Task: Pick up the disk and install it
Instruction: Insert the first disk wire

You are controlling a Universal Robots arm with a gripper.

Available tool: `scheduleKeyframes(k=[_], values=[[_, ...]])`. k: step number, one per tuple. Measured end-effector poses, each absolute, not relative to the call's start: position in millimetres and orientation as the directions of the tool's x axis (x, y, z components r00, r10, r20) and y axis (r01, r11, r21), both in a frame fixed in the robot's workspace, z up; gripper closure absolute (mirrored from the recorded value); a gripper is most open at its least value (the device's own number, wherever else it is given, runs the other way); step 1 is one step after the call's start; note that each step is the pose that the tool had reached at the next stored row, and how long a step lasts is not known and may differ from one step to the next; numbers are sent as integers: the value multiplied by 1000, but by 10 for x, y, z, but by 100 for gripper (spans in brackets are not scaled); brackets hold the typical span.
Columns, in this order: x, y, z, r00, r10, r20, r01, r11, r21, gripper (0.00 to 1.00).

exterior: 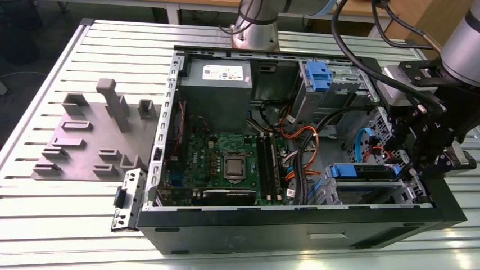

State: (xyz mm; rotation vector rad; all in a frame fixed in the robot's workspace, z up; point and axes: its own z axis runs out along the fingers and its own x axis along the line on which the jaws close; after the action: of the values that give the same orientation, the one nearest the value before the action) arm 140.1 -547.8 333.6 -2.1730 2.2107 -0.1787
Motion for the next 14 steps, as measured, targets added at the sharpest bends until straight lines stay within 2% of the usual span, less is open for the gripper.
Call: scheduleKeyframes(k=[7, 11, 12, 13, 14], values=[[1401, -5472, 3384, -21, -999, 30, -994, 18, -107, 43], [1401, -5471, 3386, -22, -999, 28, -994, 19, -105, 43], [1403, -5472, 3387, -21, -999, 28, -994, 19, -103, 44], [1404, -5472, 3389, -21, -999, 28, -995, 18, -100, 51], [1406, -5472, 3390, -21, -999, 28, -995, 18, -97, 51]])
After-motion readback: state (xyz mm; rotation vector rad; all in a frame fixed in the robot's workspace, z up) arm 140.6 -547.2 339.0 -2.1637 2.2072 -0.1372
